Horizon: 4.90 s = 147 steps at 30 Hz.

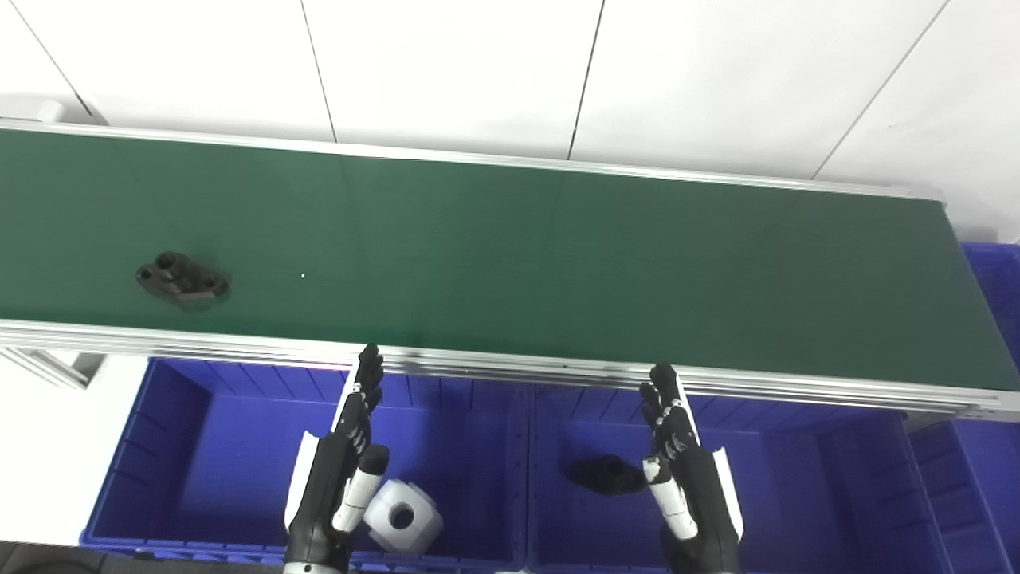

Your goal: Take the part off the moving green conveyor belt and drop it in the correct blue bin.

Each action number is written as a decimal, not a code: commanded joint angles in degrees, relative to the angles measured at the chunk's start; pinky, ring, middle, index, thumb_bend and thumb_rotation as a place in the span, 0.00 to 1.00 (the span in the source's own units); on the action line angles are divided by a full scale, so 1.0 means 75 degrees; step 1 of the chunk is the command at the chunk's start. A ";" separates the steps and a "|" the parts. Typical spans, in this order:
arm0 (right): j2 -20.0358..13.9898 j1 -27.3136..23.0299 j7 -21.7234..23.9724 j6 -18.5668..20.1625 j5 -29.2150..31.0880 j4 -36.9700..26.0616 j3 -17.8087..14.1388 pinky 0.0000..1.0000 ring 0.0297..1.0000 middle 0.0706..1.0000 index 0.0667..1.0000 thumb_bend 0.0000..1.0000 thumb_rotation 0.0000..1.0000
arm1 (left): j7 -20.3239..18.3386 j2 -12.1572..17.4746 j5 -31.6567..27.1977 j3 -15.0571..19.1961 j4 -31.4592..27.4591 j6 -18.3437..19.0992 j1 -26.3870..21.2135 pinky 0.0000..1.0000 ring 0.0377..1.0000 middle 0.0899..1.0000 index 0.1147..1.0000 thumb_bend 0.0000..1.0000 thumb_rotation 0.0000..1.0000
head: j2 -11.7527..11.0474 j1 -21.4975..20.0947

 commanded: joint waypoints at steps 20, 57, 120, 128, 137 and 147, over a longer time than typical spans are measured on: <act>-0.0742 -0.0222 0.0459 -0.1333 0.0510 0.1094 -0.0618 1.00 0.98 0.99 1.00 1.00 0.81 | 0.0715 -0.0693 0.1112 -0.0609 0.1121 -0.1065 -0.0137 1.00 1.00 1.00 1.00 0.74 0.86 | -0.1320 0.2321; -0.0680 -0.0711 0.1189 -0.1412 0.0451 0.2302 -0.1278 1.00 0.96 0.99 1.00 0.91 0.73 | 0.1478 -0.0477 0.0780 -0.1254 0.2466 -0.1095 -0.0896 0.98 1.00 1.00 1.00 0.77 0.77 | -0.2624 0.2875; 0.0307 -0.7208 0.1677 0.3814 -0.8603 0.2261 0.2508 0.56 0.65 0.71 0.77 0.95 0.37 | 0.0706 -0.0661 0.0920 -0.1274 0.1038 -0.0520 -0.0364 1.00 1.00 1.00 1.00 0.78 0.86 | -0.0959 0.2291; 0.0532 -0.7448 0.1729 0.3965 -0.8407 0.2983 0.2711 0.60 0.66 0.69 0.77 0.94 0.36 | 0.0791 -0.0804 0.1089 -0.1373 0.1026 -0.0562 -0.0301 1.00 1.00 1.00 1.00 0.79 0.86 | -0.0892 0.2451; 0.0597 -0.7546 0.1329 0.3869 -0.7843 0.3787 0.2796 0.44 0.51 0.58 0.75 0.91 0.33 | 0.0859 -0.0957 0.1239 -0.1533 0.0988 -0.0593 -0.0191 1.00 1.00 1.00 1.00 0.75 0.85 | -0.0821 0.2646; 0.0455 -0.7322 -0.0070 0.3772 -0.7593 0.4695 0.3042 0.17 0.21 0.43 0.45 0.53 0.00 | 0.0846 -0.0977 0.1406 -0.1645 0.0767 -0.0496 -0.0018 1.00 1.00 1.00 1.00 0.73 0.85 | -0.0682 0.2784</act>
